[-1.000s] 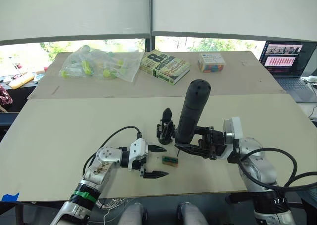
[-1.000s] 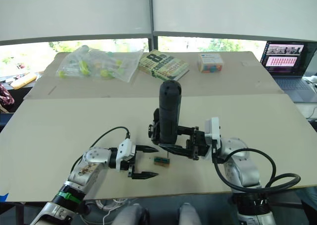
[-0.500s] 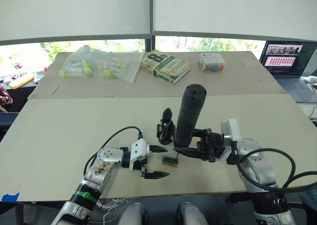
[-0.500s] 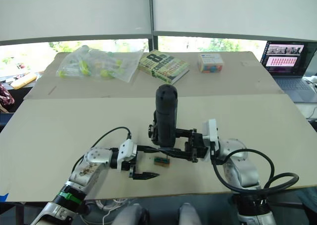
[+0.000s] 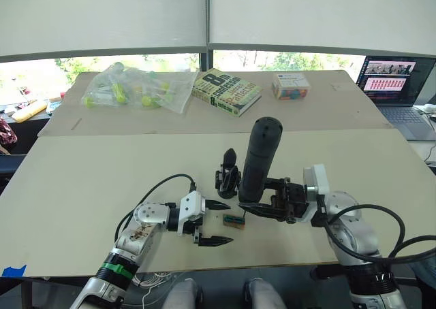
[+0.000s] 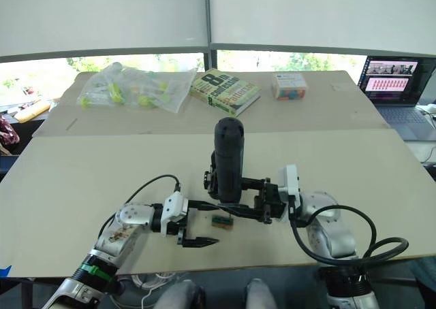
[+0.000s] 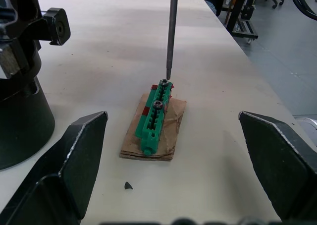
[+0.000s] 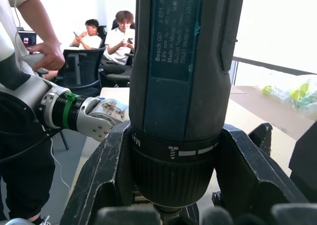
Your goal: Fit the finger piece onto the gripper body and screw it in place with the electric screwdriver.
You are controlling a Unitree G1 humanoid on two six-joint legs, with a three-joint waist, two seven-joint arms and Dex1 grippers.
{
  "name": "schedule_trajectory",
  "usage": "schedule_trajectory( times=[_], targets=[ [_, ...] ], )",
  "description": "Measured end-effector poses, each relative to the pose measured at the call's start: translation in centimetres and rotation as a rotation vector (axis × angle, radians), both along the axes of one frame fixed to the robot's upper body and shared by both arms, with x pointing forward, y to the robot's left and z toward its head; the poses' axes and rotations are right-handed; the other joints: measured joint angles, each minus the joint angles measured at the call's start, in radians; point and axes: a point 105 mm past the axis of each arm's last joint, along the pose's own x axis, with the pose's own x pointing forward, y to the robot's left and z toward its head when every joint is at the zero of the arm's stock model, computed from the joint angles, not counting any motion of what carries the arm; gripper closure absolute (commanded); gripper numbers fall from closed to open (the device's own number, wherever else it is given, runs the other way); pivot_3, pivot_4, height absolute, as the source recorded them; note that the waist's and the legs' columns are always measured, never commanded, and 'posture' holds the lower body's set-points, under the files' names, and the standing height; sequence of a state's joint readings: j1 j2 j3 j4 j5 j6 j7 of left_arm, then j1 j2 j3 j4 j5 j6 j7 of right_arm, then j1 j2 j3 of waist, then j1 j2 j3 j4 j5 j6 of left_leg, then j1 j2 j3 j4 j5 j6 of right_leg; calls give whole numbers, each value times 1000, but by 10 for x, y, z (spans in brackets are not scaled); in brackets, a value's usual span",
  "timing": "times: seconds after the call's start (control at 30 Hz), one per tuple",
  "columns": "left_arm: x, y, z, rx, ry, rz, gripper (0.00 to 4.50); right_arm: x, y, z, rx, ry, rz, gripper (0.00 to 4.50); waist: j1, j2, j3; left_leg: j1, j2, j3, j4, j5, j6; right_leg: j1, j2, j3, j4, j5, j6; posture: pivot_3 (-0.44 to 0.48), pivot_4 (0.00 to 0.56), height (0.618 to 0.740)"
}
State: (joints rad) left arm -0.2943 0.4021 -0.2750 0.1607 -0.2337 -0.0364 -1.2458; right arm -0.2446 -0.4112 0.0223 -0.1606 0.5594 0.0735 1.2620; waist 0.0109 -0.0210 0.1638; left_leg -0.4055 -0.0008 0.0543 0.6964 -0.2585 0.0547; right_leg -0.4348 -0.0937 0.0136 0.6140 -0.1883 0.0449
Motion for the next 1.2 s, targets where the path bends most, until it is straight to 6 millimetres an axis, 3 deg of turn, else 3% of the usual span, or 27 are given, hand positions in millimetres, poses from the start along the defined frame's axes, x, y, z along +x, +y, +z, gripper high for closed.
schedule_trajectory(
  times=[1.2],
  targets=[
    [-1, 0, -1, -4, -2, 11, 0, 0, 2, -4, -19, 1, 4, 2544, 0, 0, 0, 1, 0, 0, 0, 0, 0, 1, 0, 0, 0, 0, 0, 0, 150, 740]
  ],
)
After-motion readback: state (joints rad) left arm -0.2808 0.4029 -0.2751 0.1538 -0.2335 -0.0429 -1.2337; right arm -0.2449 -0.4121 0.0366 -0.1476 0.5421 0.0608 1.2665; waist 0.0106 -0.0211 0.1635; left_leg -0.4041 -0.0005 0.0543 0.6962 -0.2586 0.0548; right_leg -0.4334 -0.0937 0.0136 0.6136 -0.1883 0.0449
